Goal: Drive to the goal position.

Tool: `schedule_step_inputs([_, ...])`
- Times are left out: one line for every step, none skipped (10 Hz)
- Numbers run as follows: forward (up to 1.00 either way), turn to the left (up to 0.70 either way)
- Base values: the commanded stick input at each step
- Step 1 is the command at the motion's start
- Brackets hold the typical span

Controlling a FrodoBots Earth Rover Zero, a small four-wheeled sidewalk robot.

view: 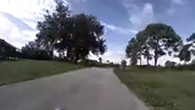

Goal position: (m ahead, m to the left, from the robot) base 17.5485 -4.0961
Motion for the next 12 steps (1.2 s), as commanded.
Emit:
schedule_step_inputs([0.69, 0.05])
schedule_step_inputs([0.69, 0.28])
schedule_step_inputs([0.69, 0.33])
schedule_step_inputs([0.69, 0.12])
schedule_step_inputs([0.69, 0.03])
schedule_step_inputs([0.69, 0.03])
schedule_step_inputs([0.69, 0.03])
schedule_step_inputs([0.69, 0.03])
schedule_step_inputs([0.69, 0.03])
schedule_step_inputs([0.69, 0.03])
schedule_step_inputs([0.69, 0.03])
schedule_step_inputs([0.69, 0.03])
